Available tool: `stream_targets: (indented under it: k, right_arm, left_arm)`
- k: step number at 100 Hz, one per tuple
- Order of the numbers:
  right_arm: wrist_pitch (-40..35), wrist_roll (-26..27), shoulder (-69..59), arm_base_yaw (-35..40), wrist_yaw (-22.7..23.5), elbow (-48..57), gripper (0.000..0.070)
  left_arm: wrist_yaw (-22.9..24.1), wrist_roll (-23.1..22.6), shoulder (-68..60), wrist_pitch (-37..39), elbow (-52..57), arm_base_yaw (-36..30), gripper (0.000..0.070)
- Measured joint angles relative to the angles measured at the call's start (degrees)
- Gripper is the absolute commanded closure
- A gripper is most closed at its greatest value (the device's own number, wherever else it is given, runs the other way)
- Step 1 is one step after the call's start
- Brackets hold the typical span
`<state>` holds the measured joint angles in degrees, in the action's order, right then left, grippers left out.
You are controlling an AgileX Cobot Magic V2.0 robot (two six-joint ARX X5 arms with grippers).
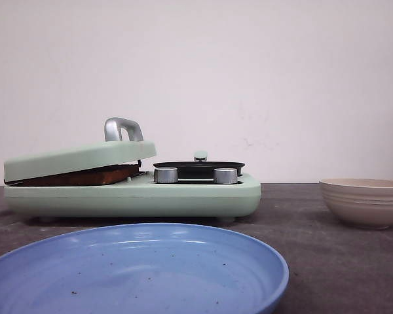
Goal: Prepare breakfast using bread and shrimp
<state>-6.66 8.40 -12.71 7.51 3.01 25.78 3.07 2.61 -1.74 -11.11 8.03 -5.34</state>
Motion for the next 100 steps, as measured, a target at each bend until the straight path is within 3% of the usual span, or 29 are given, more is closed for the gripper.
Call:
stream_targets:
  k: [24,52,100]
  right_arm:
    - [0.0,0.0,0.0,0.0,0.0,0.0,0.0691]
    - [0.0,0.0,0.0,0.0,0.0,0.0,0.0691]
    - [0.1,0.0,0.0,0.0,0.0,0.0,0.0691]
  left_arm:
    - [0.0,0.2,1.4,-0.2,-3.5,3.0,0.0696]
    - [-0.1,4.9,1.5,0.6,-6.2,5.0,0.0696]
    - [-0.4,5.5,1.5,0.6,-6.2,6.4,0.0696]
